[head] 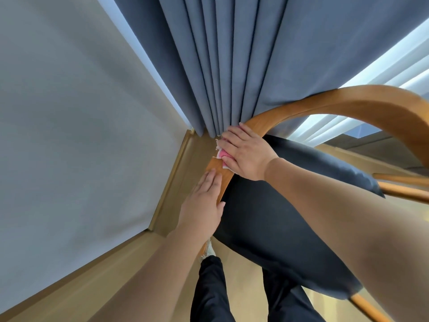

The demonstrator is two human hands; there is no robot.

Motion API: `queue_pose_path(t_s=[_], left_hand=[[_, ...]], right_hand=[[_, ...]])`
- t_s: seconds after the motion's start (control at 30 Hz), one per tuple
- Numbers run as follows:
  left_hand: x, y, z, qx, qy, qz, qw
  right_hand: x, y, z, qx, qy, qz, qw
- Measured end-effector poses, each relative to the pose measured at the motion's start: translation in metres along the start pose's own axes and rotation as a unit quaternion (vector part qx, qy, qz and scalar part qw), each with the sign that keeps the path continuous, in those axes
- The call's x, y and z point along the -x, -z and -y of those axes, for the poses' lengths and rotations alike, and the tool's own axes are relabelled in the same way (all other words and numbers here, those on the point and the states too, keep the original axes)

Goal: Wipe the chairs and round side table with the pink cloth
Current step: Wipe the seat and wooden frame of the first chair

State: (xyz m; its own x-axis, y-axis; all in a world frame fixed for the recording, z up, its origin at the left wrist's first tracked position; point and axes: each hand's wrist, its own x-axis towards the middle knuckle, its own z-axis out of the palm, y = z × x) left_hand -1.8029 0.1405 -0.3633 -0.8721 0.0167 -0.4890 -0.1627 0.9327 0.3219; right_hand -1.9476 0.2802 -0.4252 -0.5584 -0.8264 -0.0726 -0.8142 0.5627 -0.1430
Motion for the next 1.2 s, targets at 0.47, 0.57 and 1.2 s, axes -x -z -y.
queue_pose_path(t_s=[0.47, 0.57, 1.2], left_hand=[[-0.042, 0.012, -0.022, -0.067, -0.017, 0.002, 0.998], [-0.050, 0.013, -0.030, -0.078, -0.014, -0.003, 0.997], [-0.084, 0.011, -0.046, -0.117, -0.034, 0.007, 0.993]], right_hand=[[0.003, -0.001, -0.051, -0.001, -0.061, -0.055, 0.997], [0.005, 0.001, -0.071, 0.011, -0.094, -0.047, 0.994], [0.044, 0.015, -0.149, 0.092, -0.103, -0.030, 0.990]])
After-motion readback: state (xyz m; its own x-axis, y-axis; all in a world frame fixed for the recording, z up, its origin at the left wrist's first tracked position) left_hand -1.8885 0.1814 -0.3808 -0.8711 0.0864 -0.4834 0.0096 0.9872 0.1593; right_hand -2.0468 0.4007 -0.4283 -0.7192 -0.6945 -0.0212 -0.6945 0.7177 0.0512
